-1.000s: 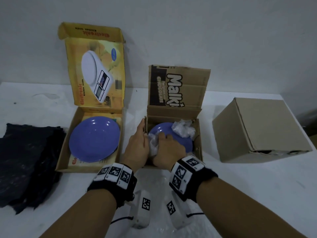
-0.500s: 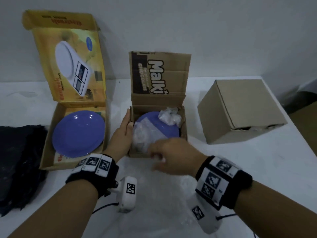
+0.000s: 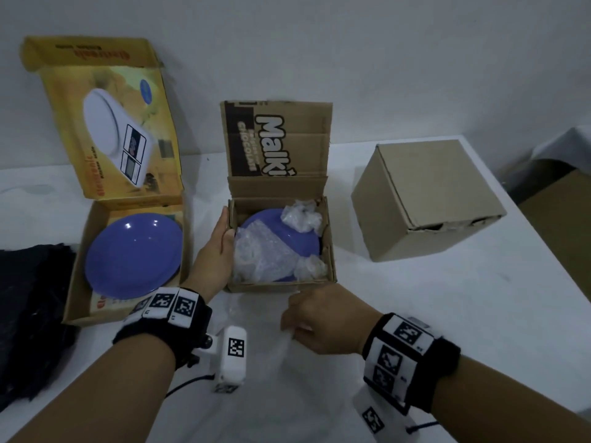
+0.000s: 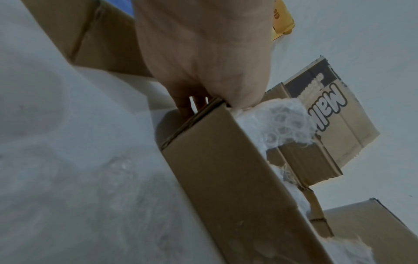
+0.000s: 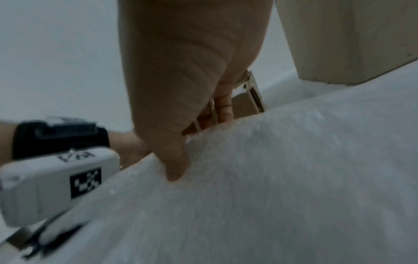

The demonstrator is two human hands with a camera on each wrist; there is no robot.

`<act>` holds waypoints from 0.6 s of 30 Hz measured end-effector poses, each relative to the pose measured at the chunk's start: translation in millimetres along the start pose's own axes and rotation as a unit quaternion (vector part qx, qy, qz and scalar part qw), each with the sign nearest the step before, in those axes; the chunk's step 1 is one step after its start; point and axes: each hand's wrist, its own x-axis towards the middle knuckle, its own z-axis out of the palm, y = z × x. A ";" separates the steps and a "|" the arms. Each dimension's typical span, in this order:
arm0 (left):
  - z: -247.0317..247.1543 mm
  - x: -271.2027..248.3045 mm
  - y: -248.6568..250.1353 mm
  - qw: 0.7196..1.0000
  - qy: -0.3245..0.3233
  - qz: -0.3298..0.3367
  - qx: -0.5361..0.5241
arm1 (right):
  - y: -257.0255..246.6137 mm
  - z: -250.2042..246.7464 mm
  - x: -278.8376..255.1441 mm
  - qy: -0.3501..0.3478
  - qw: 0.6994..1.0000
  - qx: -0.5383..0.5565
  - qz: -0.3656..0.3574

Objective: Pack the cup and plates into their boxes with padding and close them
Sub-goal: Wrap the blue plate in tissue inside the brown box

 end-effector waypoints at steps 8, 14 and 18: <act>1.3 -1.4 -4.1 1.000 0.018 0.006 -0.006 | 24.8 -57.4 11.3 0.375 0.886 0.214 0.168; 2.1 -6.0 6.6 0.999 0.040 -0.001 -0.002 | 27.3 -58.1 50.6 0.321 0.911 0.176 0.190; 5.4 -4.2 20.1 0.997 0.061 -0.007 -0.057 | 30.5 -49.2 79.4 0.309 0.936 -0.023 0.164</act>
